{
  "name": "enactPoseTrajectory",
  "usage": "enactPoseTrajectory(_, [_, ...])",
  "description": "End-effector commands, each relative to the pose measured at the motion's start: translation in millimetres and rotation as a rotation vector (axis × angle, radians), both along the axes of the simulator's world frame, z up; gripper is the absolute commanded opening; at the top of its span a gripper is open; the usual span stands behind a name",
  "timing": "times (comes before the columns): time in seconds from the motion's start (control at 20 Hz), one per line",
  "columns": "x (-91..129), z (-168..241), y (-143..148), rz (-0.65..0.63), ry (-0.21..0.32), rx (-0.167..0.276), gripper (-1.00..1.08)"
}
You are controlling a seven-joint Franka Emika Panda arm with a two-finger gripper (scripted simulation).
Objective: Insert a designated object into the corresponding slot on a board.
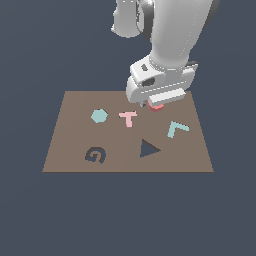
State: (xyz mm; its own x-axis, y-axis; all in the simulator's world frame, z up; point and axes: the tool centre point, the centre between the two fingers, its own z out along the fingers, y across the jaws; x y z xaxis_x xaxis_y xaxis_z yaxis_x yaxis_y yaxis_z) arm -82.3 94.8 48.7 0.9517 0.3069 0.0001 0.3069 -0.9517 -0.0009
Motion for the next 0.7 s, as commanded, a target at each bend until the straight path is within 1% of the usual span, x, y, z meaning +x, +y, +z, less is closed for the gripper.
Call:
enactPoseTrajectory(0.0, [0,-4,0,0.0,0.001,0.0,1.0])
enactPoseTrajectory(0.35, [0,-19,-1,-0.001,0.0,-0.001,1.0])
enactPoseTrajectory(0.4, [0,-19,-1,-0.001,0.0,-0.001,-1.0])
enactPoseTrajectory(0.65, [0,-19,-1,-0.001,0.0,-0.001,-1.0])
